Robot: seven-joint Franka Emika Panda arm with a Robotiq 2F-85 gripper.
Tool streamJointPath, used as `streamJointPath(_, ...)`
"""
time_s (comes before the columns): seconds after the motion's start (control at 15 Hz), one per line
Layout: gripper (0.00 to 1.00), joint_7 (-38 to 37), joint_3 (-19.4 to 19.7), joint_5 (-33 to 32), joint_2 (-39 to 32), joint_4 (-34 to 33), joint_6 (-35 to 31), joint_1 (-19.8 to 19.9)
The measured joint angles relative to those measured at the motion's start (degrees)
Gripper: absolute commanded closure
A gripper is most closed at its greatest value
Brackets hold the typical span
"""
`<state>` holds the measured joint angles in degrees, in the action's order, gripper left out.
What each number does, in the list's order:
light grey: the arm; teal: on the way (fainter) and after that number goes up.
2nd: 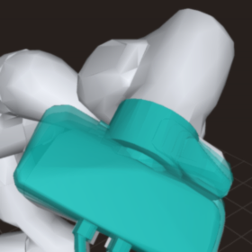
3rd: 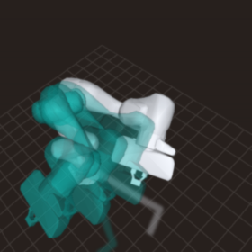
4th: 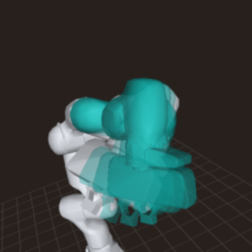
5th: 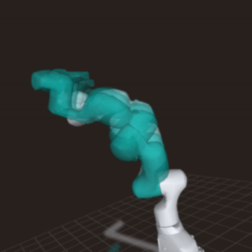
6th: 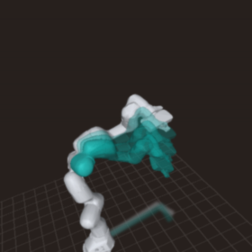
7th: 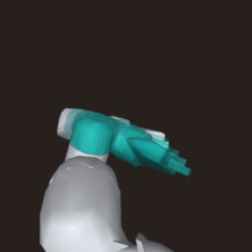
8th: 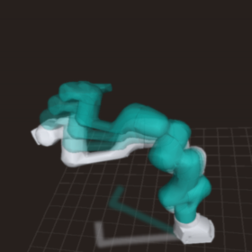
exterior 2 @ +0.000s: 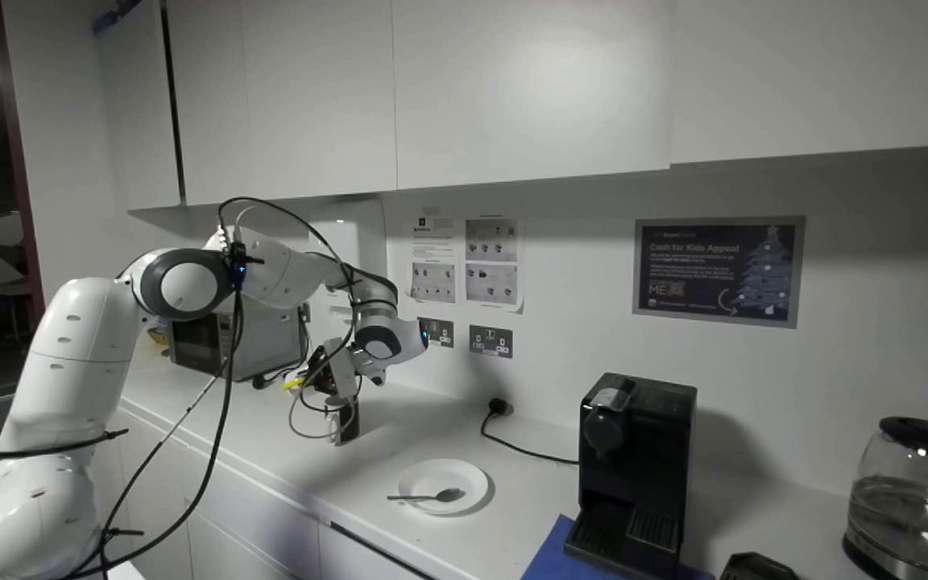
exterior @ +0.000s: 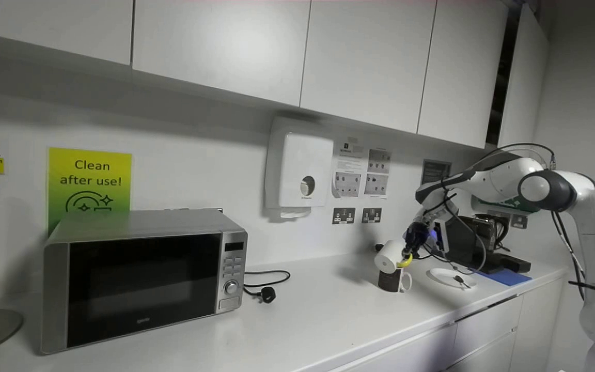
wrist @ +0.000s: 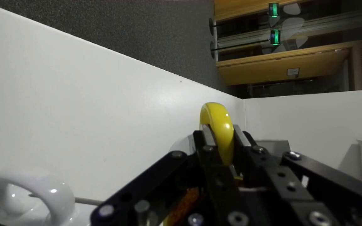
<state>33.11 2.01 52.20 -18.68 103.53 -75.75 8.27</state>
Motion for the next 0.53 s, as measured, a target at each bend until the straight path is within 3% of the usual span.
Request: streamJointPath(0.53, 0.95, 0.0, 0.1, 2.5, -0.6, -0.1, 2.3, 0.8)
